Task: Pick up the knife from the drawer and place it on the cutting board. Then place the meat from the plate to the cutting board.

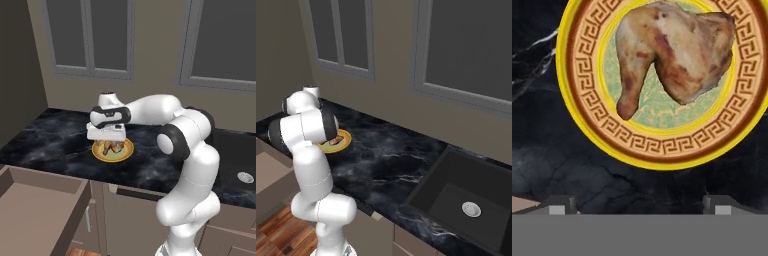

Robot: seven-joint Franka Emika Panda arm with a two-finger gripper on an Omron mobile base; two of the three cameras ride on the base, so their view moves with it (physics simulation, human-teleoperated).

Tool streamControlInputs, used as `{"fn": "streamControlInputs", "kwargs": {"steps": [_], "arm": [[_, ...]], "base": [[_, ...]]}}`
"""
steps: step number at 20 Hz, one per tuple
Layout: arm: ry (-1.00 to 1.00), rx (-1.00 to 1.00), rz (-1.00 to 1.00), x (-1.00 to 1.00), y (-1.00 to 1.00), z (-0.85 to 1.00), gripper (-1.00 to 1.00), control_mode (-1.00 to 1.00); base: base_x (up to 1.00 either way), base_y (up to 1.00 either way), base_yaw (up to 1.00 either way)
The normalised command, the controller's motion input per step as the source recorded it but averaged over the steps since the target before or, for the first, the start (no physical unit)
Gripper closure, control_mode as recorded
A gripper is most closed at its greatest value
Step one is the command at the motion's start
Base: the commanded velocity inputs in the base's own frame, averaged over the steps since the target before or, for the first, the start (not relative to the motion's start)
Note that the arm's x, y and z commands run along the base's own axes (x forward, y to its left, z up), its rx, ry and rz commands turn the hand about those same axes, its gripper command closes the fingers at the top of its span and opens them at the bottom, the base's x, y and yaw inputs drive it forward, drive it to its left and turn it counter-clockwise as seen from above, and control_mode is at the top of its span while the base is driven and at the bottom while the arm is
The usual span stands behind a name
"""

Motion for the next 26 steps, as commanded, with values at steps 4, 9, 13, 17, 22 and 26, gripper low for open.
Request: {"fn": "streamControlInputs", "kwargs": {"steps": [4,9,13,17,22,26], "arm": [[0.00,0.00,-0.14,0.00,0.00,-0.13,-1.00,-1.00],[0.00,0.00,-0.10,0.00,-0.04,-0.07,-1.00,-1.00],[0.00,0.00,-0.06,0.00,-0.07,-0.07,-1.00,-1.00],[0.00,-0.01,-0.04,0.02,-0.11,-0.09,-1.00,-1.00],[0.00,-0.02,-0.02,0.11,-0.04,-0.07,-1.00,-1.00],[0.00,0.00,0.00,0.25,0.01,-0.01,-1.00,-1.00]], "base": [[0.00,0.00,0.00],[0.00,0.00,0.00],[0.00,0.00,0.00],[0.00,0.00,0.00],[0.00,0.00,0.00],[0.00,0.00,0.00]]}}
